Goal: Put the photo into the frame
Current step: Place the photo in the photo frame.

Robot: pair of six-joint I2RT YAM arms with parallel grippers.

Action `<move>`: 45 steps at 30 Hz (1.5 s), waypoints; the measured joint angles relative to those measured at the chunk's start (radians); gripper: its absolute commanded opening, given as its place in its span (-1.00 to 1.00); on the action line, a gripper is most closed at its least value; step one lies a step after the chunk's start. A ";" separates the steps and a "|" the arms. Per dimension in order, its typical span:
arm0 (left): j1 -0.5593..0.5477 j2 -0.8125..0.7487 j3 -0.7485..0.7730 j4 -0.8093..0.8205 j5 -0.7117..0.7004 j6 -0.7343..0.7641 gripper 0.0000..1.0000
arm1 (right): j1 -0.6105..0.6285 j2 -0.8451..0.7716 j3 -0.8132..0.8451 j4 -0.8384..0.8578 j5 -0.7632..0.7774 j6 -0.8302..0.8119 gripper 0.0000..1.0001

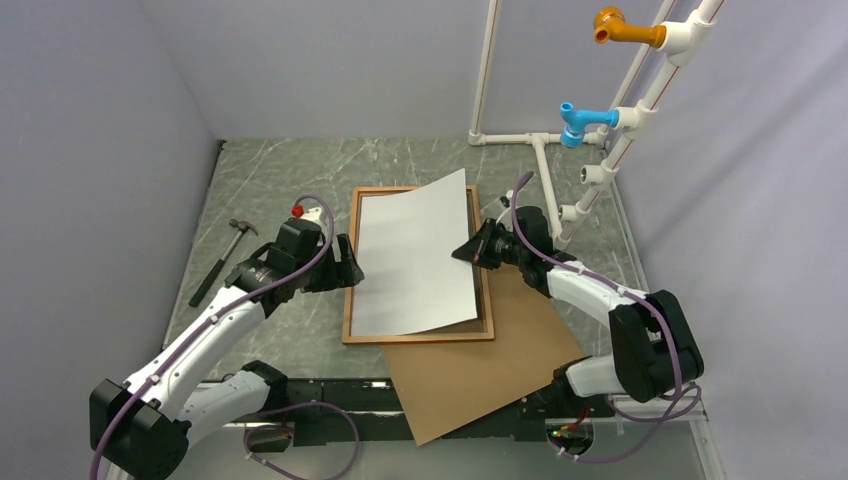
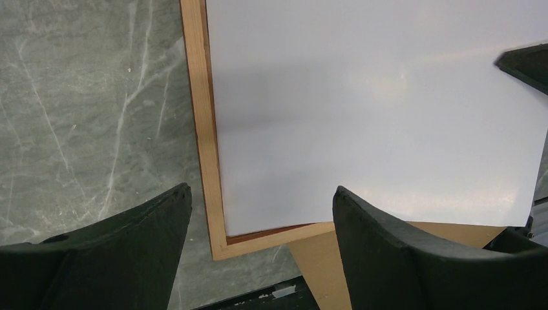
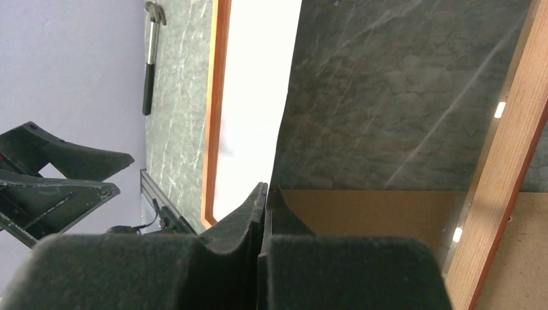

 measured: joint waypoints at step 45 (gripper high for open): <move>0.000 0.000 0.000 0.002 0.011 -0.001 0.67 | 0.005 0.084 0.088 -0.142 0.092 -0.105 0.67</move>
